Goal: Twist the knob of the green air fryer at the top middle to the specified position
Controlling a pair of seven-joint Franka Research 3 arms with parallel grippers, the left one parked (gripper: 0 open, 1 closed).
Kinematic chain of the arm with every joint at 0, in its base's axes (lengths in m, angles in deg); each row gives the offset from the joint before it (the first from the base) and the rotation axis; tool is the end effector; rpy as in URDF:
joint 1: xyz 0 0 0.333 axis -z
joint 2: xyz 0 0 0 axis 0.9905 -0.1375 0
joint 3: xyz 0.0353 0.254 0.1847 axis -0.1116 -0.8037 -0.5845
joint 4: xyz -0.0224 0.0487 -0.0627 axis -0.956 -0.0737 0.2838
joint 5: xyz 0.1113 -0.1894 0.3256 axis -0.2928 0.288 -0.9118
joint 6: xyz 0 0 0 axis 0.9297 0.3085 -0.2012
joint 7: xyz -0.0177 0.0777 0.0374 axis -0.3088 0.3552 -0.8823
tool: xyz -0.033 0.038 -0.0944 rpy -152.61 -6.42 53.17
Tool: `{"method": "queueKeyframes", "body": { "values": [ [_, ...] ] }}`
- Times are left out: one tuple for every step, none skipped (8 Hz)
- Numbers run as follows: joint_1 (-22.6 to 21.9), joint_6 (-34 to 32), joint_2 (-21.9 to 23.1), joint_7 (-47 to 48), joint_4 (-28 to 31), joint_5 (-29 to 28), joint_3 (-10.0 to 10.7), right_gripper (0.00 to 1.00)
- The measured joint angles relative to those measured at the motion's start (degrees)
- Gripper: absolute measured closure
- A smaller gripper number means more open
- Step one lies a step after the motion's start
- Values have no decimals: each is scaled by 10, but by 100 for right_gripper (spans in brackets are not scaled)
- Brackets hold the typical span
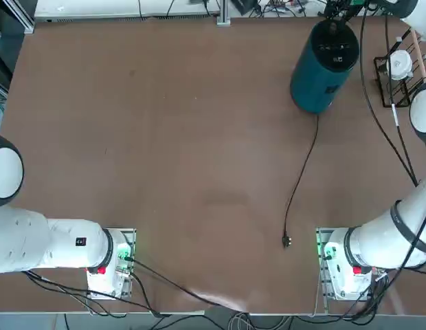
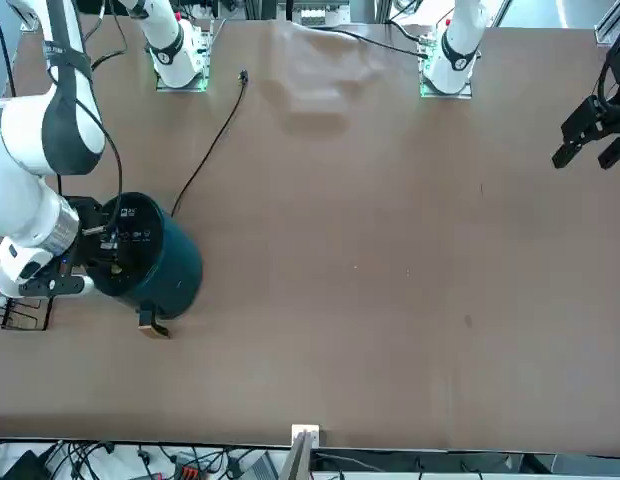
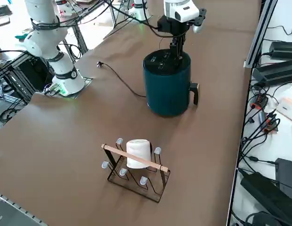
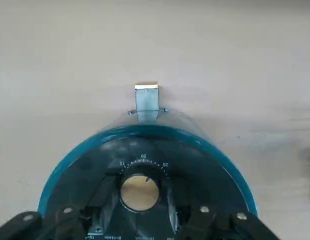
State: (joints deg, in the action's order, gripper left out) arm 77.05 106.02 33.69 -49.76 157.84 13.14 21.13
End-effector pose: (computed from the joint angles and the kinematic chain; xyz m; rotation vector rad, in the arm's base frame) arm 0.6693 0.0538 0.4573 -3.1216 -0.0772 -0.0648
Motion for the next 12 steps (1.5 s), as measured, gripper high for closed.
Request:
{"method": "queueKeyframes", "body": {
  "values": [
    [-3, 0, -1, 0, 0, 0, 0, 37],
    [-5, 0, -1, 0, 0, 0, 0, 38],
    [-5, 0, -1, 0, 0, 0, 0, 39],
    [-5, 0, -1, 0, 0, 0, 0, 41],
    [-5, 0, -1, 0, 0, 0, 1, 42],
    [-5, 0, -1, 0, -1, 0, 1, 45],
    [-5, 0, -1, 0, -1, 0, 1, 51],
    [-4, 0, -1, 0, -2, 0, 2, 55],
    [-4, -1, -1, -1, -2, 0, 2, 55],
    [-4, -1, -1, -1, -2, 0, 2, 55],
    [-4, -1, -1, -1, -2, 0, 2, 55],
    [-4, -1, -1, -1, -2, 0, 2, 55]
  ]
}}
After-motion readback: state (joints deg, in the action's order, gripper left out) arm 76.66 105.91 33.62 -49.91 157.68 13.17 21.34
